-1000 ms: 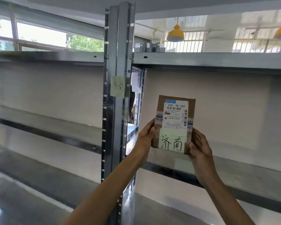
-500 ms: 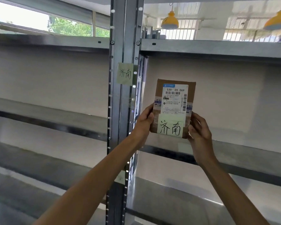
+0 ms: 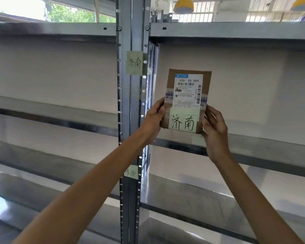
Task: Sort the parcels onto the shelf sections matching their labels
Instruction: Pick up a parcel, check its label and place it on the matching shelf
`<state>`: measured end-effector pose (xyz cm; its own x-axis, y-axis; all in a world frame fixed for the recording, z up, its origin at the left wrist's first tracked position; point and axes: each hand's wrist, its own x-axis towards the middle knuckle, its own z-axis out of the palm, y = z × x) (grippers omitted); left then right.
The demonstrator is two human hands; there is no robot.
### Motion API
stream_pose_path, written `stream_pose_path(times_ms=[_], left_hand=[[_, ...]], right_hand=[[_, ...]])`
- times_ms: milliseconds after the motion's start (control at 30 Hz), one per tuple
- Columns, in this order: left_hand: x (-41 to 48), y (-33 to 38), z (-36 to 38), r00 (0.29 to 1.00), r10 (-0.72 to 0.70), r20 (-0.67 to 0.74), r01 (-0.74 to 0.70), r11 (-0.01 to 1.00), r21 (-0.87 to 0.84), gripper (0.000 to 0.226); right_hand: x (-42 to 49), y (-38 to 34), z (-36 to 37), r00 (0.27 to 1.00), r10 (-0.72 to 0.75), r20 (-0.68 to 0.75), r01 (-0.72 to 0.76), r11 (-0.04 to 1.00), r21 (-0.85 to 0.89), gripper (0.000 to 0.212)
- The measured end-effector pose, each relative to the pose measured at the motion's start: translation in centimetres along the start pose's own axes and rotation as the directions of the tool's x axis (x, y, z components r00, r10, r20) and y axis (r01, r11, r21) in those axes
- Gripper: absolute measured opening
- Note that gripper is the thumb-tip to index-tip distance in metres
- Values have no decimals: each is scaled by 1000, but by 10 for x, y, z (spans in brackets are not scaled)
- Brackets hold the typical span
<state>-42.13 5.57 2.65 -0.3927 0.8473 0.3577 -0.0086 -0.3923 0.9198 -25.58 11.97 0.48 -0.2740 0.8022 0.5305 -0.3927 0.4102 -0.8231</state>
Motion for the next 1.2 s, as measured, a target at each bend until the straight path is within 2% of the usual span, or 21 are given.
stream_pose_path(times_ms=[267,467,633,867,1033,1200], left_hand=[[-18,9,19,998,-4,-66,5,1000,6,41],[-26,11,24,993,-42,-109,32,996,-87,37],[-14,18,21,993,-28,-119,25,999,-21,31],[5,21,2,982,-90,-166,92,996,3,37],[23,24,-8,977,-96,-190,106,994,39,37],[39,9,-7,975,-166,-149,181,979,96,37]], right_hand=[[-15,-13,-16,999,3,44,-1,999,-39,41],[-23,-18,-21,998,36,41,-33,996,-84,41],[-15,-22,-15,999,46,-7,-47,995,-88,39],[12,-23,6,997,74,2,-73,986,-148,33],[27,-14,17,990,142,-20,-144,971,-191,35],[33,-6,13,982,187,-26,-189,966,-176,25]])
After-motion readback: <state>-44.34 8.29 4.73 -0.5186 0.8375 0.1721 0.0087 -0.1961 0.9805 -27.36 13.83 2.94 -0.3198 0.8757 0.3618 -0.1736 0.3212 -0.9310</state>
